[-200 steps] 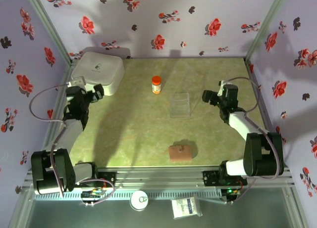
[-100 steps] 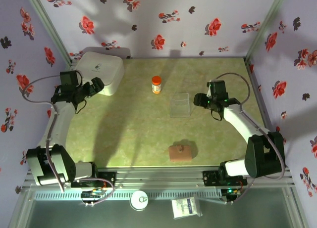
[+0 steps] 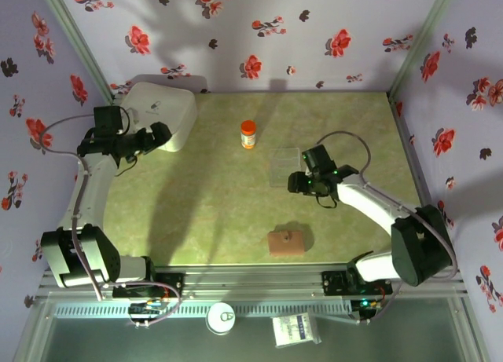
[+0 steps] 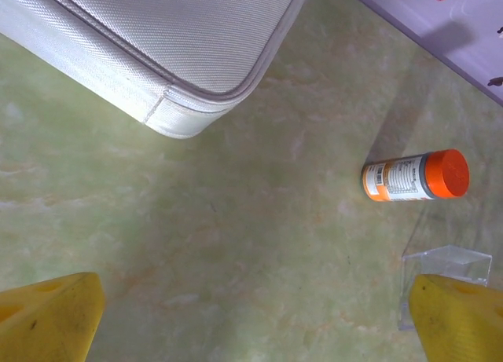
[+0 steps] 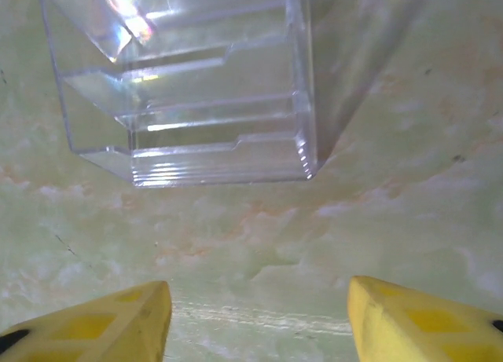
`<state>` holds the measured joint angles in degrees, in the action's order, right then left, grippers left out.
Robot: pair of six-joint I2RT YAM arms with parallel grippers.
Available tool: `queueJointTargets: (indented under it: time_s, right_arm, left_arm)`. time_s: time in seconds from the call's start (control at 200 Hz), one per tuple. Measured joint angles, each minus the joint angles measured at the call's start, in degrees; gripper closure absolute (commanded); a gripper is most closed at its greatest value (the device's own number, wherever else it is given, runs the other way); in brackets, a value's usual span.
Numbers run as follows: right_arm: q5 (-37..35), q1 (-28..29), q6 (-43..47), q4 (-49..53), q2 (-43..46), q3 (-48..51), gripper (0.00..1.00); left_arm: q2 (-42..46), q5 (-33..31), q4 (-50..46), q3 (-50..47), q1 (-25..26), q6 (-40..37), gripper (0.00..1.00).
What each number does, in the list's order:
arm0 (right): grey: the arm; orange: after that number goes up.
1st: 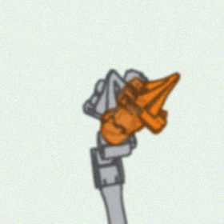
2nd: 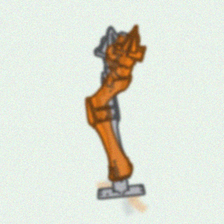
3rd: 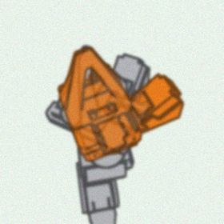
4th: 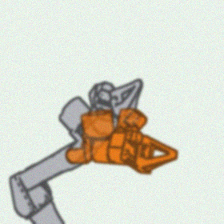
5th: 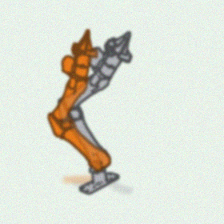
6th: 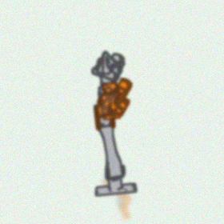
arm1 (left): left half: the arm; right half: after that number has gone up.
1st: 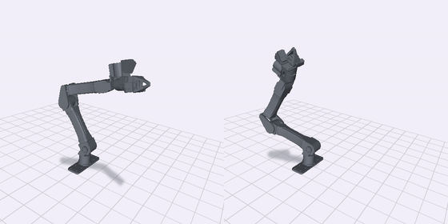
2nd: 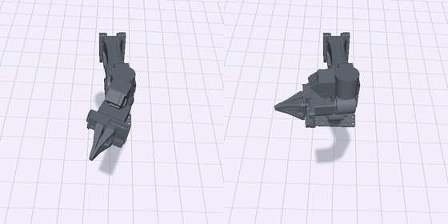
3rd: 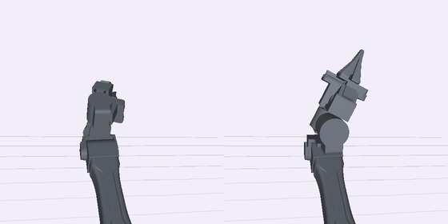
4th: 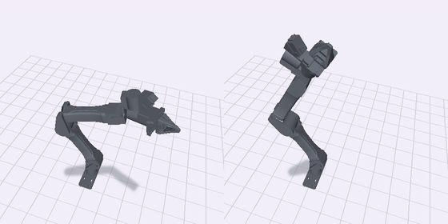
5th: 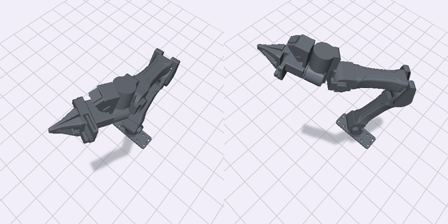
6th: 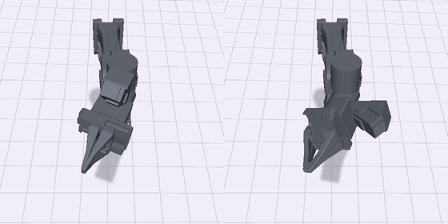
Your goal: Take the credit cards out of the card holder
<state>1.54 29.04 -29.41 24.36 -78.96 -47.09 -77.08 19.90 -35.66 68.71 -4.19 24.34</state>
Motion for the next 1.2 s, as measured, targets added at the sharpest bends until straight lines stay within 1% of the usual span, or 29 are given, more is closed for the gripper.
queueJointTargets:
  time_s: [0.105, 0.22, 0.36, 0.535, 0.85, 1.2]
  right_arm:
    - [-2.69, 3.10, -2.47, -0.04, -3.02, -0.26, 0.31]
    - [-4.81, 5.29, -4.07, 0.00, -7.56, -2.27, 0.31]
    - [-6.23, 6.62, -4.87, -0.28, -12.52, -6.05, 0.34]
    - [-7.63, 6.88, -5.79, -0.98, -17.62, -10.23, 0.34]
    - [-11.06, 6.88, -6.40, -0.37, -25.66, -19.41, 0.35]
    - [-13.46, 6.10, -6.10, 1.68, -30.93, -26.60, 0.37]
  left_arm:
    - [0.02, 0.31, 0.04, -0.87, -0.79, -0.50, 0.00]
    - [0.66, 0.33, 0.24, -2.10, -2.08, -0.57, 0.00]
    - [2.03, 0.35, 0.87, -3.19, -3.80, -0.55, 0.00]
    - [2.49, 1.16, 1.51, -3.21, -5.25, -0.52, 0.00]
    - [2.49, 1.79, 1.88, -3.72, -5.95, -0.50, 0.00]
    - [2.49, 1.86, 1.99, -3.91, -6.60, -0.48, 0.00]
